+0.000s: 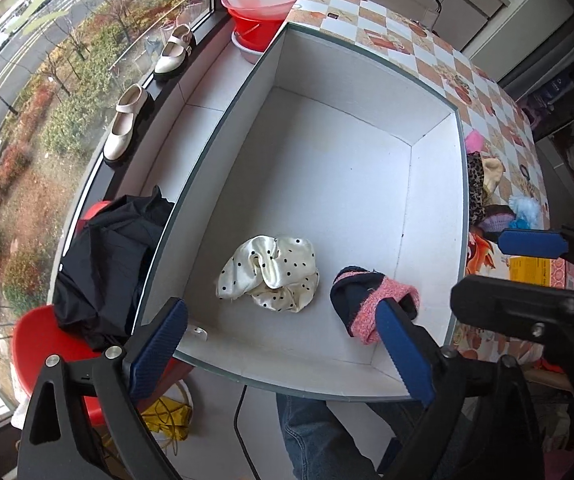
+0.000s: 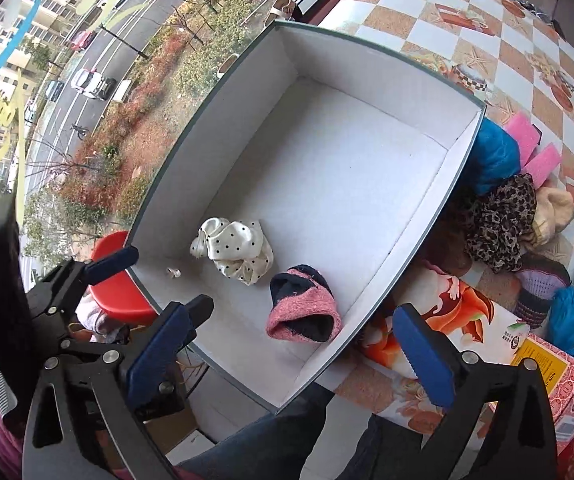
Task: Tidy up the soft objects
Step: 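Open both tools to drop the scrunchie and sock into the box, then move both tools back toward the pile of soft items, then grasp a pink foam sponge with the left tool while the right tool grasps the blue duster, then carry the pink sponge and blue fluffy duster with both tools over the box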
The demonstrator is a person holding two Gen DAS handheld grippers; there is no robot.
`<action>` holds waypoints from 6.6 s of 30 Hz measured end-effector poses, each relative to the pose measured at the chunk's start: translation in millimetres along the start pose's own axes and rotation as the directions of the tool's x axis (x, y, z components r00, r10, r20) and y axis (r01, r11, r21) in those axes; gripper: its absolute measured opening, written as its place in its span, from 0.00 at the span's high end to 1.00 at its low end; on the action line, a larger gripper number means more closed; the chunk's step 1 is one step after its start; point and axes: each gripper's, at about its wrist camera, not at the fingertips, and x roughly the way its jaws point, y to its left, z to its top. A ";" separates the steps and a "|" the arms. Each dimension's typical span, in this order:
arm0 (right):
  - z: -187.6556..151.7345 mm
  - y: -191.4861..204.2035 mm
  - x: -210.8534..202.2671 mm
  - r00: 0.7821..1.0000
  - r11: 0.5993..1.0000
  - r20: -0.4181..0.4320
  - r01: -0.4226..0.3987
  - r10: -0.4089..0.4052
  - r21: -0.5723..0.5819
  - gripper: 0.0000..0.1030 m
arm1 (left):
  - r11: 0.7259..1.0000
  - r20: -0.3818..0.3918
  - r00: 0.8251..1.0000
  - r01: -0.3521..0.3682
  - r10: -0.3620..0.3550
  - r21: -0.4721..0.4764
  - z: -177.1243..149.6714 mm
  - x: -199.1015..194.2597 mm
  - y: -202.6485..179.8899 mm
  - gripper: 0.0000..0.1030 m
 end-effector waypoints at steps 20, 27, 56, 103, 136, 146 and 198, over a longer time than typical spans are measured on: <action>-37.1 -98.1 -136.5 0.984 0.952 0.179 -0.075 0.022 0.296 0.00 | 0.954 -0.006 0.978 0.207 -0.210 0.218 55.9 -49.6 -98.2 0.07; -75.0 -187.9 -170.5 0.974 0.858 0.206 -0.022 -0.099 0.514 0.00 | 0.934 -0.048 0.977 0.213 -0.208 0.286 65.9 -36.4 -138.3 0.07; -59.5 -367.3 -80.2 0.999 0.819 -0.017 -0.017 0.033 0.573 0.00 | 0.892 -0.114 0.945 -0.244 0.307 0.379 235.1 143.5 -266.9 0.07; -47.0 -446.0 -1.9 0.984 0.757 -0.146 0.172 -0.103 0.630 0.00 | 0.881 -0.206 0.942 -0.148 0.264 0.448 211.3 217.7 -308.7 0.22; -51.6 -404.4 -115.1 0.980 0.856 0.174 -0.008 -0.096 0.517 0.72 | 0.914 0.079 0.996 -0.078 0.050 0.398 197.0 64.1 -318.0 0.55; -29.0 -340.3 -148.4 0.966 0.901 0.232 0.001 -0.113 0.434 0.72 | 0.922 0.167 0.986 -0.093 0.031 0.376 173.1 4.9 -293.9 0.55; -88.6 -143.4 -129.6 0.975 0.952 0.202 0.029 -0.094 0.304 0.72 | 0.962 0.193 0.981 -0.051 -0.002 0.268 40.1 -71.3 -135.1 0.55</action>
